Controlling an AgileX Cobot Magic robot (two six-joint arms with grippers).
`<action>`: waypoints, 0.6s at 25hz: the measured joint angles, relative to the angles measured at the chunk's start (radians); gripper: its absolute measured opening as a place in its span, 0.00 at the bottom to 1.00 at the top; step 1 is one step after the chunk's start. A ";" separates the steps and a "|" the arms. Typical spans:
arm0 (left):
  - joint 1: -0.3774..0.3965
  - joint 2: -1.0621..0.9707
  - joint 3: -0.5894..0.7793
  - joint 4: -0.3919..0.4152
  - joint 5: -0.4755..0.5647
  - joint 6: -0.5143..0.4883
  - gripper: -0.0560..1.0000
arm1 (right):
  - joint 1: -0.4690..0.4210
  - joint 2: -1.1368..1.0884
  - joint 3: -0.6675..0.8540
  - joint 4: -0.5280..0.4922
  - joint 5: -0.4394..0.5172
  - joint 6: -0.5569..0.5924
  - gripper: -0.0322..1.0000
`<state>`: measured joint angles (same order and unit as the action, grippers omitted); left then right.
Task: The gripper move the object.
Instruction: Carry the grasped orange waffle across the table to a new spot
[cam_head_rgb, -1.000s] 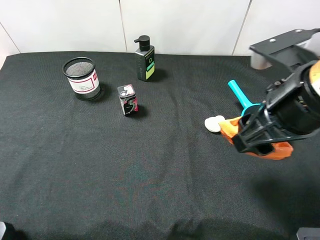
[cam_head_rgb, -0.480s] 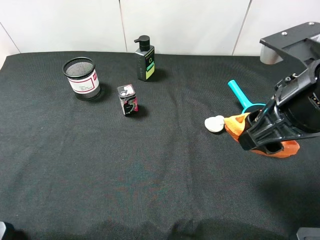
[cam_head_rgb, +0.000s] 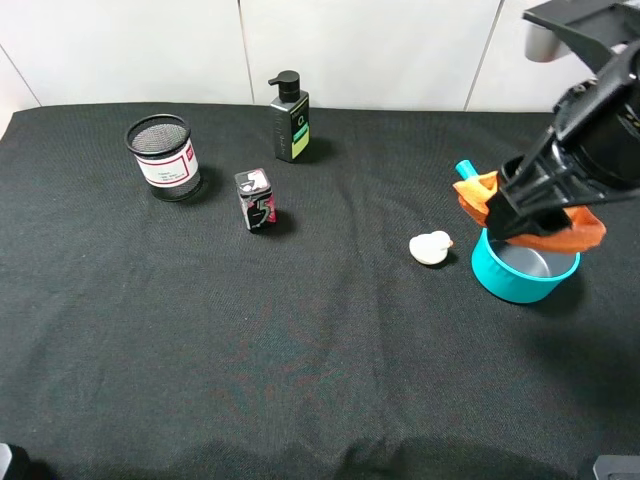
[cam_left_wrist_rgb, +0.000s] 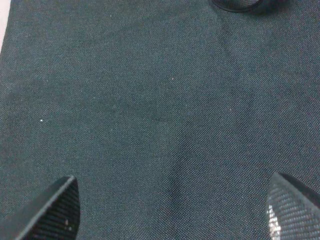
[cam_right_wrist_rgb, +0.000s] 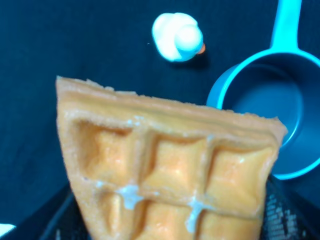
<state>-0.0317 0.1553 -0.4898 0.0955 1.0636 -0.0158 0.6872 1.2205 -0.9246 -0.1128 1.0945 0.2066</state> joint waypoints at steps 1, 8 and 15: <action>0.000 0.000 0.000 0.000 0.000 0.000 0.80 | -0.013 0.020 -0.019 0.003 0.000 -0.017 0.51; 0.000 0.000 0.000 0.000 0.000 0.000 0.80 | -0.083 0.197 -0.184 0.010 0.001 -0.129 0.51; 0.000 0.000 0.000 0.000 0.000 0.000 0.80 | -0.179 0.392 -0.363 0.040 0.000 -0.236 0.51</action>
<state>-0.0317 0.1553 -0.4898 0.0955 1.0636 -0.0158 0.5085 1.6129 -1.2877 -0.0726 1.0948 -0.0289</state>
